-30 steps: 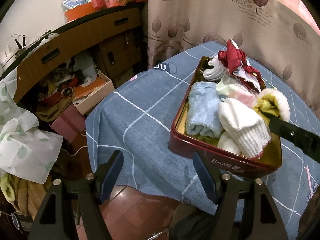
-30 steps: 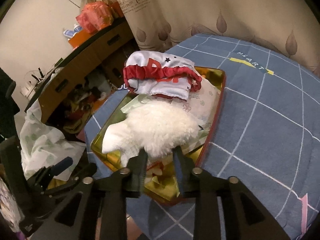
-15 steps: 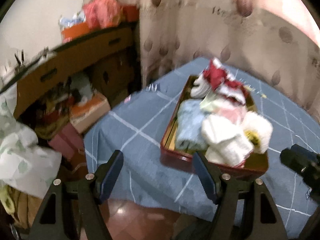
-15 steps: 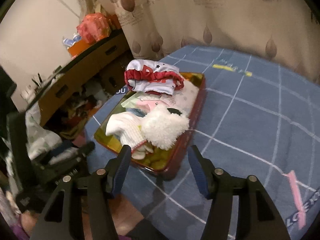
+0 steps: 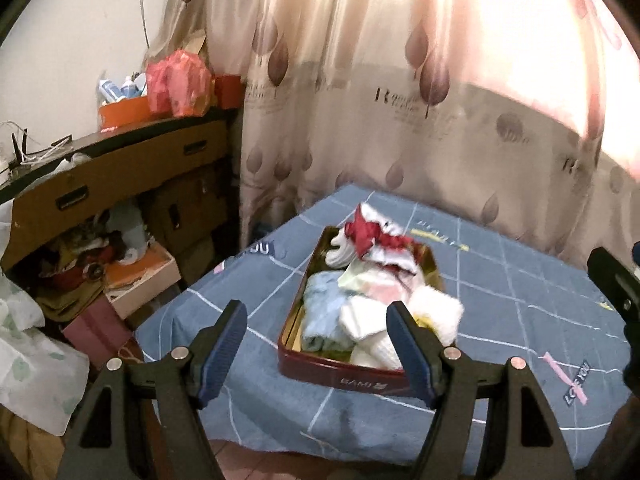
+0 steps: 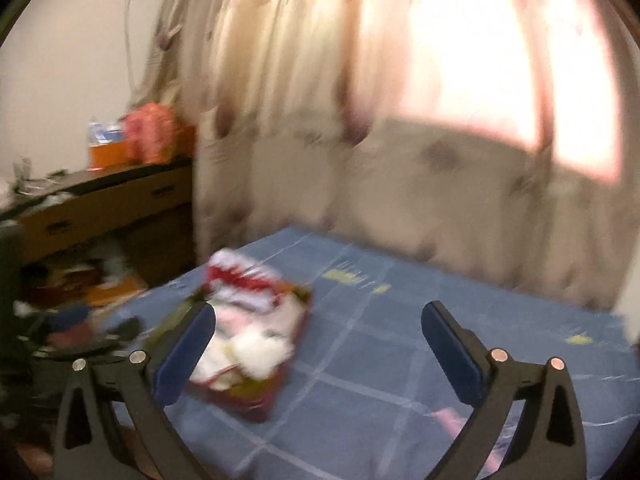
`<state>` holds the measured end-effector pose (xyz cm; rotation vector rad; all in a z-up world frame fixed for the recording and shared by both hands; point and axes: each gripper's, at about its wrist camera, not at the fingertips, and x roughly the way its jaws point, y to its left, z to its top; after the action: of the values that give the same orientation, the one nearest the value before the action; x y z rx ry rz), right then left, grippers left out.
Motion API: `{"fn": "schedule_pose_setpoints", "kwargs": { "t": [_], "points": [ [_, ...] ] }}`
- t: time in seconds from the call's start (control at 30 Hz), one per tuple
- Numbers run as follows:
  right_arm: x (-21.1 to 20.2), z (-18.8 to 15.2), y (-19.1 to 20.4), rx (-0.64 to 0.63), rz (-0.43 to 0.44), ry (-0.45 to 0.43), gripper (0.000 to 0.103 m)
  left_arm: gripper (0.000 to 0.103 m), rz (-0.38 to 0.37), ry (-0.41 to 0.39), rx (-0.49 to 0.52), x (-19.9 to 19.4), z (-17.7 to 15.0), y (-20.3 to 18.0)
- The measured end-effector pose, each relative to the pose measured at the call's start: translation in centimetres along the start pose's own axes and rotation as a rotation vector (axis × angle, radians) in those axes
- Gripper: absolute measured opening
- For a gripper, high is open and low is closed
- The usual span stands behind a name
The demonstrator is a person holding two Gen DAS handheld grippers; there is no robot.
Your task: Organize soft objects
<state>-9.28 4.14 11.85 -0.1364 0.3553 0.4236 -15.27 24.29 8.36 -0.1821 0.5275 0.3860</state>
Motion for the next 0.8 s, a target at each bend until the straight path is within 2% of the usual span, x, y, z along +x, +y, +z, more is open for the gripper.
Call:
{"fn": "schedule_pose_setpoints", "kwargs": {
  "t": [0.03, 0.13, 0.2, 0.33, 0.47, 0.6, 0.8],
  "points": [
    [-0.8, 0.1, 0.3, -0.026, -0.056, -0.043, 0.102, 0.074, 0.005, -0.014, 0.013, -0.5, 0.0, 0.0],
    [-2.2, 0.1, 0.2, -0.033, -0.023, -0.091, 0.102, 0.074, 0.037, -0.013, 0.069, -1.2, -0.4, -0.4],
    [-2.3, 0.0, -0.2, 0.008, 0.022, -0.067, 0.102, 0.074, 0.057, -0.017, 0.096, -1.5, -1.0, -0.5],
    [-2.0, -0.7, 0.0, 0.028, 0.015, -0.005, 0.102, 0.074, 0.032, -0.025, 0.062, -1.6, -1.5, 0.0],
    [-2.3, -1.8, 0.5, 0.023, -0.008, -0.001, 0.102, 0.074, 0.029, -0.057, 0.071, -1.9, -1.5, 0.2],
    [-2.5, -2.6, 0.6, 0.04, -0.011, 0.017, 0.102, 0.074, 0.014, -0.036, 0.066, -1.6, -1.6, 0.3],
    [-3.3, -2.7, 0.8, 0.045, -0.006, 0.009, 0.102, 0.074, 0.016, -0.044, 0.074, -1.7, -1.6, 0.0]
  ]
}}
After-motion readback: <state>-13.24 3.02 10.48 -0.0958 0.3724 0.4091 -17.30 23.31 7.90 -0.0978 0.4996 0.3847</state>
